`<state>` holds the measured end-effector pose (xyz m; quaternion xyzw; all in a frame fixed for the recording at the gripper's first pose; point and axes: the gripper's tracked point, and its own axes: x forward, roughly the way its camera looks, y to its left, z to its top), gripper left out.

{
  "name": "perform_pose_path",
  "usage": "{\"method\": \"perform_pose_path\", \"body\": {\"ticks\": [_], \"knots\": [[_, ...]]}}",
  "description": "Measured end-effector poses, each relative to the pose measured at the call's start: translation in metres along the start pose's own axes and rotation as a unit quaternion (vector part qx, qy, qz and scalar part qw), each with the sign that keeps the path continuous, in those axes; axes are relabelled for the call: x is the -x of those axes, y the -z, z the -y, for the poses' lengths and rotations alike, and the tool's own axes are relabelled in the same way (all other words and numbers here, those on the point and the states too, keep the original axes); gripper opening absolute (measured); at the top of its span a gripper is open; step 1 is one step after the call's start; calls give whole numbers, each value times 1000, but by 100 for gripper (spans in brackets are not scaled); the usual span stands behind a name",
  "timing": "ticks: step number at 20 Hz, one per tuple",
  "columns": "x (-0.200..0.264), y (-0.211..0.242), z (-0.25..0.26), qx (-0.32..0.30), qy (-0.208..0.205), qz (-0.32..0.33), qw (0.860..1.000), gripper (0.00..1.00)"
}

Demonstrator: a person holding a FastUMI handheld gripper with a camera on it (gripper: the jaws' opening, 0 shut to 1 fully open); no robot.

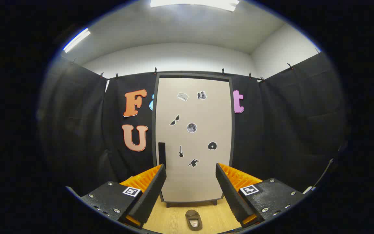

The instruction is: Open the shoe cabinet door, grab the shoes and put them into the shoe cabinet, then close the shoe cabinet door.

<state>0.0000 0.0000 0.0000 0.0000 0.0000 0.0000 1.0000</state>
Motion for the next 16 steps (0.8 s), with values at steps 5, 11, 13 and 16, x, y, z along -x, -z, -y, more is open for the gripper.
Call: {"method": "perform_pose_path", "body": {"ticks": [5,11,13,16], "knots": [[-1,3,-3,1,0,-3,1000,95],[2,2,-7,-5,-2,0,1000,96],[0,1,-9,-4,-2,2,1000,95],[-2,4,-14,-4,-7,1,1000,95]]}}
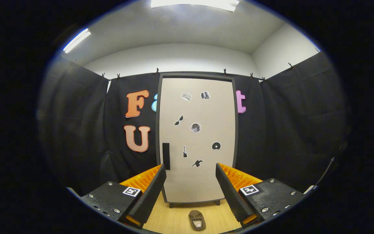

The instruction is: Open the shoe cabinet door, grab the shoes and put them into the shoe cabinet, then close the shoe cabinet door.

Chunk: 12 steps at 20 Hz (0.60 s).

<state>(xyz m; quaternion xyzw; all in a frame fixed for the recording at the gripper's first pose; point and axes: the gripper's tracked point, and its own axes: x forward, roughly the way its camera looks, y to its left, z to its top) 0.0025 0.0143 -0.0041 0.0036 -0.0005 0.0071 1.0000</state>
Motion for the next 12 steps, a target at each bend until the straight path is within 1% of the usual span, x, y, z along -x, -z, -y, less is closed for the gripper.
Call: {"method": "perform_pose_path", "body": {"ticks": [7,10,12], "knots": [[-13,5,-25,-9,0,-1,1000,95],[-20,7,-34,-6,6,3,1000,92],[-24,11,-44,-4,8,-1,1000,92]]}}
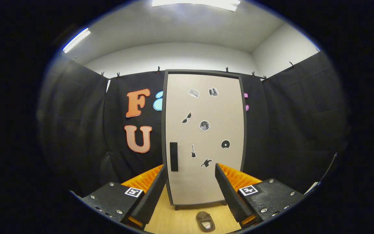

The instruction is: Open the shoe cabinet door, grab the shoes and put them into the shoe cabinet, then close the shoe cabinet door.

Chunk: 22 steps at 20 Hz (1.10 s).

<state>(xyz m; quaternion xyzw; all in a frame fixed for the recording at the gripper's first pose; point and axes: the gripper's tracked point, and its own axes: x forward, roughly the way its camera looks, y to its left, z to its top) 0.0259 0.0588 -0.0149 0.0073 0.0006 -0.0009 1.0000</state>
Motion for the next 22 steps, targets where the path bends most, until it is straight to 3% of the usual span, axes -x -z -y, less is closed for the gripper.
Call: {"method": "perform_pose_path", "body": {"ticks": [3,10,22], "knots": [[-11,0,-7,-2,11,2,1000,91],[-57,16,-34,8,-5,-9,1000,90],[-169,52,-58,8,-29,-31,999,84]]}}
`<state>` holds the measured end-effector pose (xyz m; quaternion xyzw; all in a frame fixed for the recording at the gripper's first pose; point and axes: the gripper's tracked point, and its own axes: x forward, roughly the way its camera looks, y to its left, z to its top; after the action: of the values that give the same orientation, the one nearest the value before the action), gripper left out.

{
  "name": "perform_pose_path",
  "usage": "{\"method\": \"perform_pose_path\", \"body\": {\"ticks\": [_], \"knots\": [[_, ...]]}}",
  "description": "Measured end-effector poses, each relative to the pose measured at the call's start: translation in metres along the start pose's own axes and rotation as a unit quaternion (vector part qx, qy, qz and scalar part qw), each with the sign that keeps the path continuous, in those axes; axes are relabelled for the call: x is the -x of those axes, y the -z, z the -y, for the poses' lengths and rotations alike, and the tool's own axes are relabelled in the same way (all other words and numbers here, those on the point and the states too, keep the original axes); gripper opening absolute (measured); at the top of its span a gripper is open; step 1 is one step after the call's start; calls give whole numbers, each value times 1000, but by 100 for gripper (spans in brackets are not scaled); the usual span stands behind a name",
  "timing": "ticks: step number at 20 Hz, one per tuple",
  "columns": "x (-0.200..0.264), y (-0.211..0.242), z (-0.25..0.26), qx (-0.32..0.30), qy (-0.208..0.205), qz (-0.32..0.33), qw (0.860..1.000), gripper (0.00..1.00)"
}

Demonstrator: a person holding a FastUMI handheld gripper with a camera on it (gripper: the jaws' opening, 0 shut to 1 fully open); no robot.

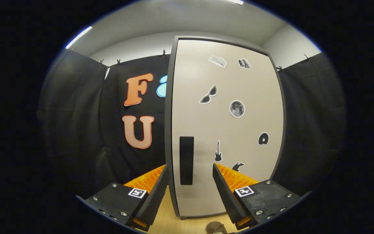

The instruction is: Open the shoe cabinet door, grab the shoes and put them into the shoe cabinet, then close the shoe cabinet door.

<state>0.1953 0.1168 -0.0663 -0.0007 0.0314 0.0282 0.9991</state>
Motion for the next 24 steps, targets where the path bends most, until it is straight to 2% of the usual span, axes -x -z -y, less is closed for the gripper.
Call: {"method": "perform_pose_path", "body": {"ticks": [1,3,9,18,21,24], "knots": [[-10,3,1,1,0,-2,1000,84],[-27,7,-3,0,-7,-7,1000,76],[-66,18,-9,11,-21,-12,1000,73],[-83,24,-14,26,-15,-11,999,39],[-83,27,-15,23,-9,-19,1000,36],[-82,27,-15,0,-11,-30,999,29]]}}
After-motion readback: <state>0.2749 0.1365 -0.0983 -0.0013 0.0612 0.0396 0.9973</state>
